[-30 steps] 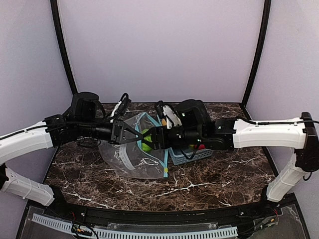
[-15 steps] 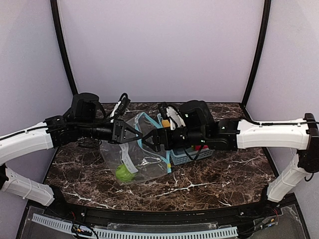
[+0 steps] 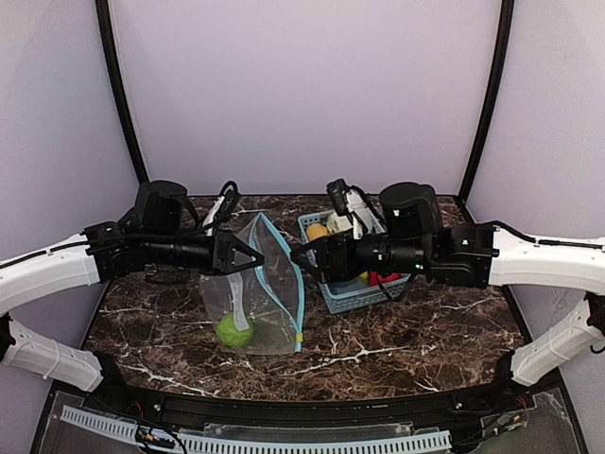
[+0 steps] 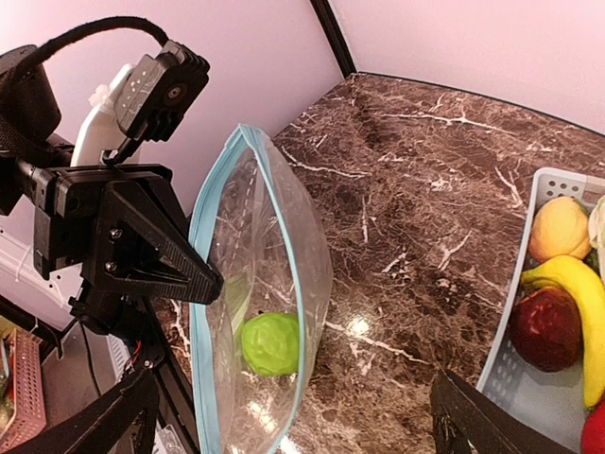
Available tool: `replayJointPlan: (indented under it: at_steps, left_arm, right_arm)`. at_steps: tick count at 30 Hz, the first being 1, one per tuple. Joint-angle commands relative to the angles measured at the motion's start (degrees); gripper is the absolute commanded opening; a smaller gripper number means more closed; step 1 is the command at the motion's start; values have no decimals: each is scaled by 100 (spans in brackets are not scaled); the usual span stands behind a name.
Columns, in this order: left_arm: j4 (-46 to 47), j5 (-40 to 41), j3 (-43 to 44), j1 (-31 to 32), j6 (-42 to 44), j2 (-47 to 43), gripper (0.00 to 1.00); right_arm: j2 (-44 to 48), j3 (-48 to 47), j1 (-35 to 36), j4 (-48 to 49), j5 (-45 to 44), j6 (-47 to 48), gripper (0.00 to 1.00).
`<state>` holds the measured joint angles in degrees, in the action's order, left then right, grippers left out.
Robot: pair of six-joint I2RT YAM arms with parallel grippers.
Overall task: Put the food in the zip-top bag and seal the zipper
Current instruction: Pick up the fake fruit from the bin.
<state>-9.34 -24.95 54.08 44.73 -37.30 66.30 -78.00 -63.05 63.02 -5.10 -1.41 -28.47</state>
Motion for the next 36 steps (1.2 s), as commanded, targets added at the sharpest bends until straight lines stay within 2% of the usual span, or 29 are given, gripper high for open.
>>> replayJointPlan:
  at_steps: [1,5,11,17,25,30,36]
  left_arm:
    - [-319,141,-78,-87,108,-226,1]
    - [-352,156,-126,-141,103,-237,1]
    - [-422,214,-168,-178,108,-289,1]
    - [-489,303,-217,-210,79,-386,1]
    - [-413,313,-342,-219,-44,-443,1]
    - [-421,345,-411,-225,-73,-556,1]
    - [-449,364,-483,-219,-96,-693,1]
  right_arm:
    - [413,172,-20,-194,-604,305,99]
    - [575,232,-158,-572,-1005,222,99]
    - [505,49,-339,-1624,-1684,89,99]
    - [304,20,-998,-2180,-1414,-113,98]
    - [-166,-174,-1642,-2528,-1225,180,92]
    - [-608,-502,-1848,-3144,-1513,155,86]
    - [-950,-486,-2010,-3256,-1487,52,84]
